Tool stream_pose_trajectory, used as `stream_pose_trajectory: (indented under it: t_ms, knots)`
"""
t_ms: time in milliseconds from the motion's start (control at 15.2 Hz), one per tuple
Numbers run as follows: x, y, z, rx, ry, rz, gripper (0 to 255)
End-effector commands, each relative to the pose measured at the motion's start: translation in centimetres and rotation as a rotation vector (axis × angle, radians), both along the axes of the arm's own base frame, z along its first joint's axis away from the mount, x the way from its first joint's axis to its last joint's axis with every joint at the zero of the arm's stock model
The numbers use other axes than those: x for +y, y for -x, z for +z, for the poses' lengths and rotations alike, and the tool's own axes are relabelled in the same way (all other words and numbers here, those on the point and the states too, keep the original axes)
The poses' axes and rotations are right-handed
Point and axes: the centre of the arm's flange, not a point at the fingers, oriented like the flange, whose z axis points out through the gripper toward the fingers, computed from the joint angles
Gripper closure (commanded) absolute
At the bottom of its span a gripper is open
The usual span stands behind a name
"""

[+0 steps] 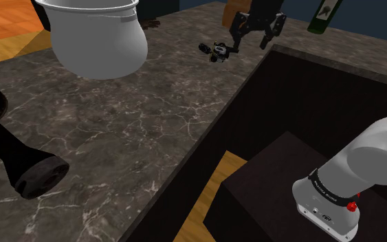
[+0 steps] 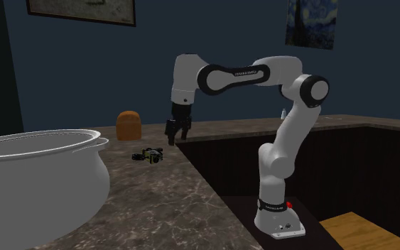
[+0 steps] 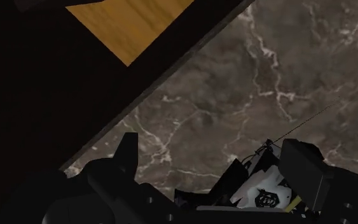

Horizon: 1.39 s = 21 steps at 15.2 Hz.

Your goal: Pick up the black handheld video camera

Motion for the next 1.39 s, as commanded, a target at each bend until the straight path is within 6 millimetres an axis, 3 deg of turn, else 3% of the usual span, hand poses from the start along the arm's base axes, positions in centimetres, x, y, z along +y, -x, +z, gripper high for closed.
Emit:
stream_pose_trajectory:
  t_ms: [0, 330, 924, 990, 1320]
  knots:
    - [1.6, -2.1, -0.4, -0.026, -0.002, -0.07, 0]
    - [4.6, -7.1, -1.1, -0.081, 0.001, -0.217, 0]
    - [4.6, -7.1, -5.1, -0.081, 0.001, -0.217, 0]
    - [4.6, -7.0, -5.0, -0.081, 0.001, -0.217, 255]
    - [4.6, -7.0, -5.0, -0.081, 0.001, -0.217, 255]
